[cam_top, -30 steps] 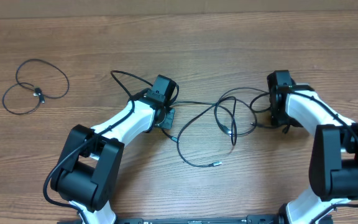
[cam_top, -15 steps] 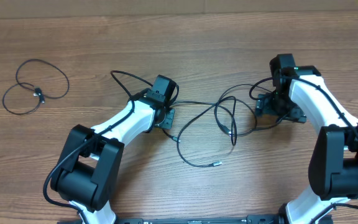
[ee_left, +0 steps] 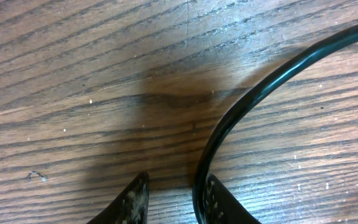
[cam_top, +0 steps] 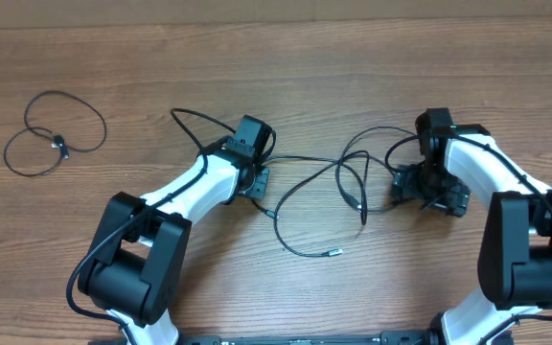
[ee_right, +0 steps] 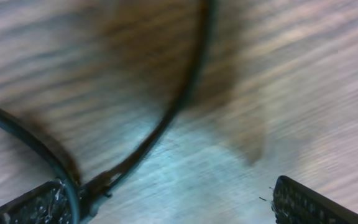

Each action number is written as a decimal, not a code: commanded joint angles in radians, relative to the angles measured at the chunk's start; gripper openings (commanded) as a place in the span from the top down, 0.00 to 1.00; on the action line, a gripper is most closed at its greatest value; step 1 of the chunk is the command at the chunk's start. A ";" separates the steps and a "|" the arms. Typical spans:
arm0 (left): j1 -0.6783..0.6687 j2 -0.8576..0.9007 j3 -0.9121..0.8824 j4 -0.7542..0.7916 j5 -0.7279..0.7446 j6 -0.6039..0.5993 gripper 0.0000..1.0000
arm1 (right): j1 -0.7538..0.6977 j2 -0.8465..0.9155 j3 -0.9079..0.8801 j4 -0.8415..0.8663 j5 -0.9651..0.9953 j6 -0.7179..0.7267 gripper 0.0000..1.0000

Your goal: Untangle cables

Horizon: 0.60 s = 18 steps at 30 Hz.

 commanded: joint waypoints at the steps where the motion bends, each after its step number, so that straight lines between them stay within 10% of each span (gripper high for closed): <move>1: -0.001 0.014 -0.009 -0.011 -0.006 -0.002 0.70 | -0.019 0.013 -0.039 -0.027 0.142 0.014 0.00; 18: -0.001 0.014 -0.009 0.002 -0.006 -0.002 0.67 | -0.021 0.011 0.163 -0.179 -0.461 -0.124 0.00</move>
